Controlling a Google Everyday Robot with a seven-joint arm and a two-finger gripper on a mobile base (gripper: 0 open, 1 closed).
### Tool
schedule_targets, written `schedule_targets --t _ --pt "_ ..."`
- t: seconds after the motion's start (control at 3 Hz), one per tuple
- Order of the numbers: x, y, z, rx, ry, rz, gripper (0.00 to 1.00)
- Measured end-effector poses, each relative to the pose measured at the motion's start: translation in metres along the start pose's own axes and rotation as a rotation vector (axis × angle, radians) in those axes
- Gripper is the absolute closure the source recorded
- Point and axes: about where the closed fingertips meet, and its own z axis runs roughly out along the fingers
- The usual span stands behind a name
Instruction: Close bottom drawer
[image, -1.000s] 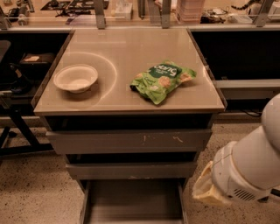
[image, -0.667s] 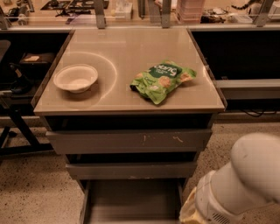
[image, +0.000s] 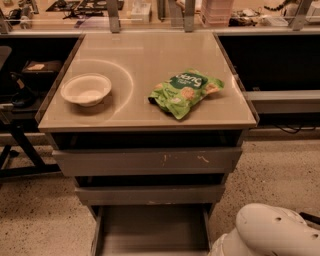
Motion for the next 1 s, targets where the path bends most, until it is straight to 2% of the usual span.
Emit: schedule_targets --t 0.33,0.67,1.0 --pt "0.0 0.0 0.0 0.0 0.0 0.0 1.0" --pt "0.007 0.001 0.037 -0.049 -0.016 0.013 1.0" --pt "0.026 -0.003 0.104 -0.091 -0.034 0.011 1.0"
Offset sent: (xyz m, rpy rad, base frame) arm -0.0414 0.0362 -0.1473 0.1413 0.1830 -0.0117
